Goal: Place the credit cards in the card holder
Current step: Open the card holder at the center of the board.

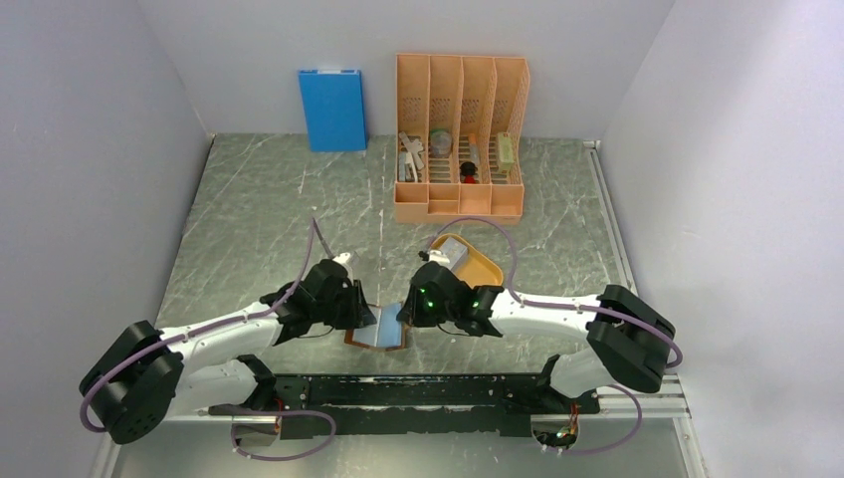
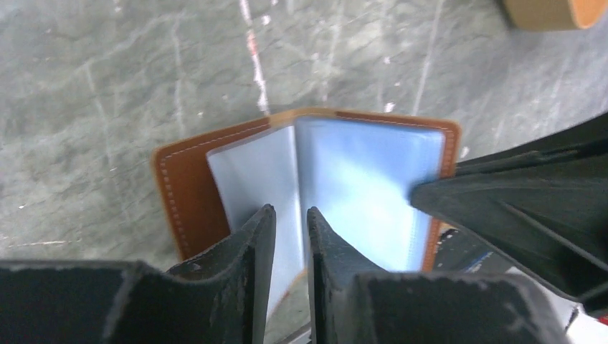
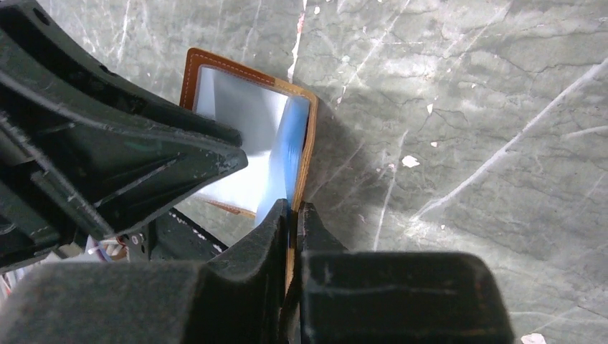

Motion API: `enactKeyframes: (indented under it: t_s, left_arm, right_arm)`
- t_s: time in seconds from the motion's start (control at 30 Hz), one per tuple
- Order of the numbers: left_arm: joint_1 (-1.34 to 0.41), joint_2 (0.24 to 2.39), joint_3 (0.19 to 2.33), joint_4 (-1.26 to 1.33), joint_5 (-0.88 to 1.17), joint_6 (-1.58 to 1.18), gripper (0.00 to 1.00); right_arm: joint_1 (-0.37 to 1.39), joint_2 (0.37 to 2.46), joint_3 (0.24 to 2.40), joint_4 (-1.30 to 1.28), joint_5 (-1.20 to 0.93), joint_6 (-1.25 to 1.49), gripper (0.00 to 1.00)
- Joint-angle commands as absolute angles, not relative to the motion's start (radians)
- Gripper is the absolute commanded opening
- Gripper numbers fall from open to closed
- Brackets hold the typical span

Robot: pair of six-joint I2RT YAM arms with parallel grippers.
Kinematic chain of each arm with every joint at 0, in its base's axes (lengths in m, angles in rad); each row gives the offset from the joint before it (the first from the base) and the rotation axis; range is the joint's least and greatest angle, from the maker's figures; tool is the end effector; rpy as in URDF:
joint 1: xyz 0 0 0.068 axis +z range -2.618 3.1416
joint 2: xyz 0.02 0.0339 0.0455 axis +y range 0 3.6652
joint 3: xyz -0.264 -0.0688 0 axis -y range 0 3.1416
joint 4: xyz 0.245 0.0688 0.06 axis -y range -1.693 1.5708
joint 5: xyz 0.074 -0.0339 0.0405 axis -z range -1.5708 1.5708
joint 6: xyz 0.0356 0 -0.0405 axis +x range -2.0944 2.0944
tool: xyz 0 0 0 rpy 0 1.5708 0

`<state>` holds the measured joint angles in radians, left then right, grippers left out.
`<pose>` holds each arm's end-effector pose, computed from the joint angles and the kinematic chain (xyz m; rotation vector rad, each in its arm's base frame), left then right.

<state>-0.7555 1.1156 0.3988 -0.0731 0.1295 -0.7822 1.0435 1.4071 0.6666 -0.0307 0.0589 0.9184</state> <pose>0.1461 -0.1439 0.1573 0.0338 2.5377 -0.8442 0.1411 0.2382 0.1766 -0.1263 2.5183 0.8441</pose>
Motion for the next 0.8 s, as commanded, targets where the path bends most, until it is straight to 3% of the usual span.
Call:
enactKeyframes:
  t_s: [0.0,0.17,0.47,0.6,0.77]
  left_arm:
    - [-0.762,1.14,0.377,-0.056,0.078,-0.778,0.26]
    - [-0.762,1.148,0.365,-0.054,0.061,-0.779,0.24]
    - [-0.762,1.157,0.358,-0.053,0.053,-0.778,0.22]
    - [-0.762,1.166,0.351,-0.047,0.051,-0.78,0.21]
    - [-0.762,1.171,0.345,-0.051,0.037,-0.785,0.16]
  right_arm:
    - [1.046,1.37,0.637,-0.026,0.06,0.917,0.11]
    - [1.046,1.358,0.619,-0.022,0.058,0.924,0.21]
    - [1.045,1.369,0.614,-0.008,0.052,0.928,0.26]
    - [1.045,1.351,0.602,-0.004,0.057,0.939,0.42]
    - [1.043,1.329,0.577,0.02,0.052,0.957,0.42]
